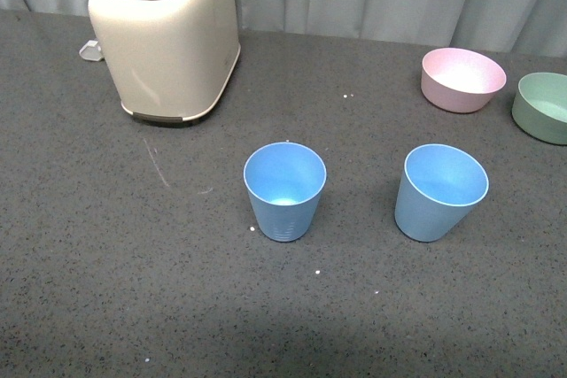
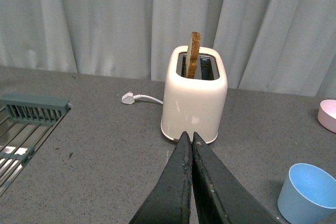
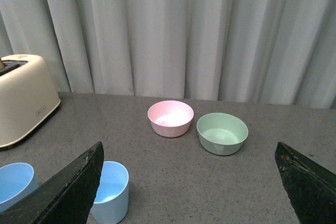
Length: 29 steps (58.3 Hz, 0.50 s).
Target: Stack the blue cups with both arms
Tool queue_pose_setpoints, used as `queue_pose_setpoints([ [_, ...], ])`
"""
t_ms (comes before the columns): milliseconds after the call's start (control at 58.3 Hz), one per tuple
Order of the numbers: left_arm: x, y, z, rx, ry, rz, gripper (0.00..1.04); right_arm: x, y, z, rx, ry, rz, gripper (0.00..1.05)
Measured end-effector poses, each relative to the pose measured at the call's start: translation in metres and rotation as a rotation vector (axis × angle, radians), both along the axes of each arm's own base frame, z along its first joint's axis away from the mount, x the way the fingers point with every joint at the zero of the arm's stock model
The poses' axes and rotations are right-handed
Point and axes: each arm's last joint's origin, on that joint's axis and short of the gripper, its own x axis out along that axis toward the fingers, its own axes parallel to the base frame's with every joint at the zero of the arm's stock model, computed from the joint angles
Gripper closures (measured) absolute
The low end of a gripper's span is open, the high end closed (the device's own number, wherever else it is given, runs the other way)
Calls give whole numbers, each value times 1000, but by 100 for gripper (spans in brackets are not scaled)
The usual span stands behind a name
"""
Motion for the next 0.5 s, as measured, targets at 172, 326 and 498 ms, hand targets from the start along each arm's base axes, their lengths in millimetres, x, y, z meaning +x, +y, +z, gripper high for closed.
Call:
queue_pose_setpoints([
  [172,-3,0,0,0,0,0,101,0,0,0,0,0,0,10],
  [326,-14,0,-3,0,11,0,101,0,0,0,0,0,0,10],
  [498,-14,0,-3,0,7,0,92,0,0,0,0,0,0,10],
])
